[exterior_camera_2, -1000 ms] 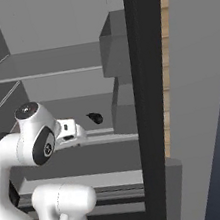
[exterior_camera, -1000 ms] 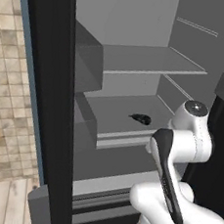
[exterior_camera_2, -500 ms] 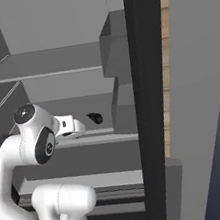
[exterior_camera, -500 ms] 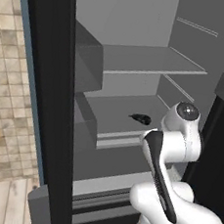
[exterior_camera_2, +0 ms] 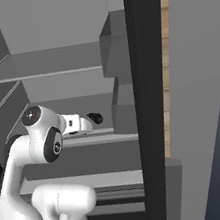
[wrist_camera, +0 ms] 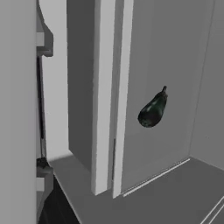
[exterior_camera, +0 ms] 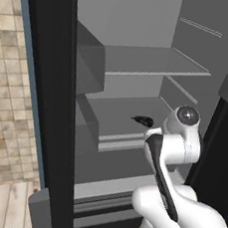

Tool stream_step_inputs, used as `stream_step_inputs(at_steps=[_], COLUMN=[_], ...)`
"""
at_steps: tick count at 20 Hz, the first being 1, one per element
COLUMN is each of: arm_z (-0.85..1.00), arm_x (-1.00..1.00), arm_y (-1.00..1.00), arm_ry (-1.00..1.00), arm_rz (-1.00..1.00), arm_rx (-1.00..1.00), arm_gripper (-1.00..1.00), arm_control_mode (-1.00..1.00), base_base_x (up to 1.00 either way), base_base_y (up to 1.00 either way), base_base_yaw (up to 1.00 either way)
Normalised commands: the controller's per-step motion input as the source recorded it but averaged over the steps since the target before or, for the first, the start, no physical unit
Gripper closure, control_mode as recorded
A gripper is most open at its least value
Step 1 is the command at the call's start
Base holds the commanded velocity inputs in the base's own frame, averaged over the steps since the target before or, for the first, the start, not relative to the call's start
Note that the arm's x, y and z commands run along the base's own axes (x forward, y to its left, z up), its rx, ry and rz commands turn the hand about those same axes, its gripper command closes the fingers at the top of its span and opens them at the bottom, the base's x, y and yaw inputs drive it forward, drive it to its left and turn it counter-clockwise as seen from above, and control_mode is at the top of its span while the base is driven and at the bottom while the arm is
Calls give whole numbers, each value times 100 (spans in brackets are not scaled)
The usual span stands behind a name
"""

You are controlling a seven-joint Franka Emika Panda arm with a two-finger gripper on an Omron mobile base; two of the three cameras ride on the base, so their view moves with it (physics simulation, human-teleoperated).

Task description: Place one eggplant and one chicken drumstick in each tupperware on the nearby counter, to pack two identical lunches.

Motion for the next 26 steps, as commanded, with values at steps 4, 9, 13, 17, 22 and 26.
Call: stream_step_inputs(at_steps=[4,9,13,17,22,26], arm_z=[0,0,0,0,0,-9], arm_x=[13,18,17,16,16,15], arm_y=[-29,-8,-2,0,0,0], arm_ry=[0,1,6,3,1,0], arm_rz=[-1,0,0,3,5,6], arm_rx=[0,1,0,0,0,0], arm_gripper=[-100,-100,-100,-100,-100,-100], arm_control_mode=[-100,-100,-100,-100,-100,-100], base_base_x=[0,0,0,0,0,0], base_base_y=[0,0,0,0,0,0], base_base_yaw=[0,0,0,0,0,0])
